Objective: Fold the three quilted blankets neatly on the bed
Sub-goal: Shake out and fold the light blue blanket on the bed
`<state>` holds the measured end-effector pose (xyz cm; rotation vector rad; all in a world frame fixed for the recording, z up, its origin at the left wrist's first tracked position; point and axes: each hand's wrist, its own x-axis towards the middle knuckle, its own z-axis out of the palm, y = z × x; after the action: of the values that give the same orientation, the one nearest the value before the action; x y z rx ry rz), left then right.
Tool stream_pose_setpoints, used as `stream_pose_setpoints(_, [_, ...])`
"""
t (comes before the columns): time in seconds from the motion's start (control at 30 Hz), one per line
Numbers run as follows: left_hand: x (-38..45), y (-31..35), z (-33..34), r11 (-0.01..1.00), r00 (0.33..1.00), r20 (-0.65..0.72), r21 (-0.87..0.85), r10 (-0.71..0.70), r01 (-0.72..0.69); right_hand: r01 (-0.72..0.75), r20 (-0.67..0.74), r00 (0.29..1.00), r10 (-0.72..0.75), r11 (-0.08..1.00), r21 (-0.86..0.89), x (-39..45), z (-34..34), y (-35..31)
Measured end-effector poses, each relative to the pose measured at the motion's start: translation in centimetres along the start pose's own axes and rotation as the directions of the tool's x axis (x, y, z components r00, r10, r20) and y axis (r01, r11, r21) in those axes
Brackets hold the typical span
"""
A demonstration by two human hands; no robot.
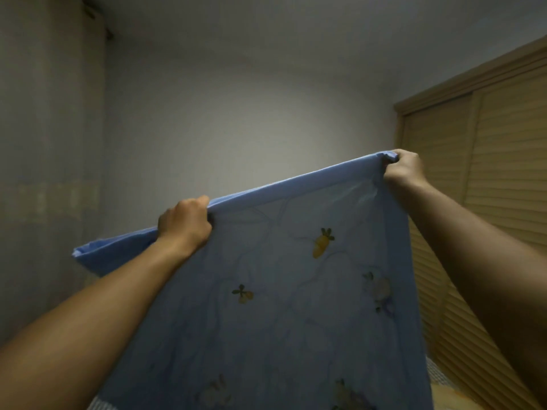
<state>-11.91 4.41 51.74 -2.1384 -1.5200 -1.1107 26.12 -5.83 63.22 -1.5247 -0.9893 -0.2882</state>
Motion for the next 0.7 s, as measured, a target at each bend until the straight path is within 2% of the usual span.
stream_pose_setpoints(0.03, [-0.4, 0.9, -0.3, 0.996, 0.994, -0.077, -0.008, 0.084, -0.085, -0.069, -0.047, 0.996, 0.072, 0.996, 0.056, 0.5, -1.1, 0.1])
stream_pose_setpoints(0.07, [-0.8, 1.8, -0.4, 0.986, 0.981, -0.098, -0.015, 0.165, -0.168, -0.148, -0.097, 0.982, 0.160, 0.981, 0.125, 1.2, -2.5, 0.5])
stream_pose_setpoints(0.13, [-2.0, 3.7, -0.3, 0.963, 0.963, -0.023, -0.026, 0.267, -0.268, -0.283, -0.145, 0.928, 0.342, 0.903, 0.323, 2.0, -5.5, 1.5])
stream_pose_setpoints(0.17, [-2.6, 4.6, 0.1, 0.961, 0.961, 0.012, -0.034, 0.276, -0.275, -0.312, -0.165, 0.906, 0.389, 0.879, 0.360, 2.4, -6.7, 2.6])
stream_pose_setpoints(0.2, [-3.0, 5.7, 0.4, 0.960, 0.961, 0.021, -0.055, 0.275, -0.273, -0.313, -0.205, 0.900, 0.384, 0.898, 0.310, 2.3, -7.4, 3.7])
stream_pose_setpoints(0.27, [-3.9, 8.2, 0.9, 0.956, 0.964, 0.028, -0.137, 0.264, -0.258, -0.259, -0.261, 0.925, 0.278, 0.960, 0.104, 1.1, -8.3, 5.7])
stream_pose_setpoints(0.3, [-4.4, 9.8, 1.1, 0.952, 0.964, 0.042, -0.176, 0.263, -0.252, -0.179, -0.217, 0.958, 0.187, 0.982, 0.059, 0.2, -8.7, 6.4])
stream_pose_setpoints(0.37, [-5.3, 12.9, 1.2, 0.930, 0.947, 0.053, -0.213, 0.318, -0.300, 0.000, 0.056, 0.998, -0.007, 0.991, 0.132, -1.9, -8.9, 7.1])
stream_pose_setpoints(0.4, [-5.9, 15.0, 1.2, 0.915, 0.930, 0.057, -0.210, 0.362, -0.343, 0.083, 0.235, 0.966, -0.111, 0.989, 0.126, -3.2, -9.3, 7.6])
stream_pose_setpoints(0.43, [-6.6, 17.3, 1.1, 0.901, 0.912, 0.064, -0.197, 0.406, -0.387, 0.185, 0.417, 0.887, -0.200, 0.980, 0.075, -4.6, -9.8, 8.1])
stream_pose_setpoints(0.5, [-7.9, 21.8, 0.7, 0.867, 0.876, 0.061, -0.187, 0.479, -0.461, 0.416, 0.707, 0.642, -0.297, 0.909, 0.004, -8.0, -10.3, 9.1])
stream_pose_setpoints(0.57, [-9.0, 25.8, 0.3, 0.841, 0.850, 0.043, -0.184, 0.524, -0.509, 0.570, 0.822, 0.444, -0.356, 0.820, 0.047, -11.2, -10.7, 10.0])
stream_pose_setpoints(0.6, [-9.5, 27.3, 0.1, 0.831, 0.840, 0.034, -0.170, 0.542, -0.529, 0.610, 0.835, 0.391, -0.388, 0.788, 0.080, -11.9, -10.7, 10.8])
stream_pose_setpoints(0.63, [-10.1, 28.6, -0.2, 0.825, 0.833, 0.019, -0.154, 0.553, -0.544, 0.628, 0.825, 0.376, -0.421, 0.771, 0.107, -12.2, -10.9, 11.6])
stream_pose_setpoints(0.7, [-11.5, 30.1, -0.2, 0.813, 0.826, -0.015, -0.167, 0.564, -0.558, 0.645, 0.752, 0.437, -0.494, 0.755, 0.121, -11.8, -11.7, 13.3])
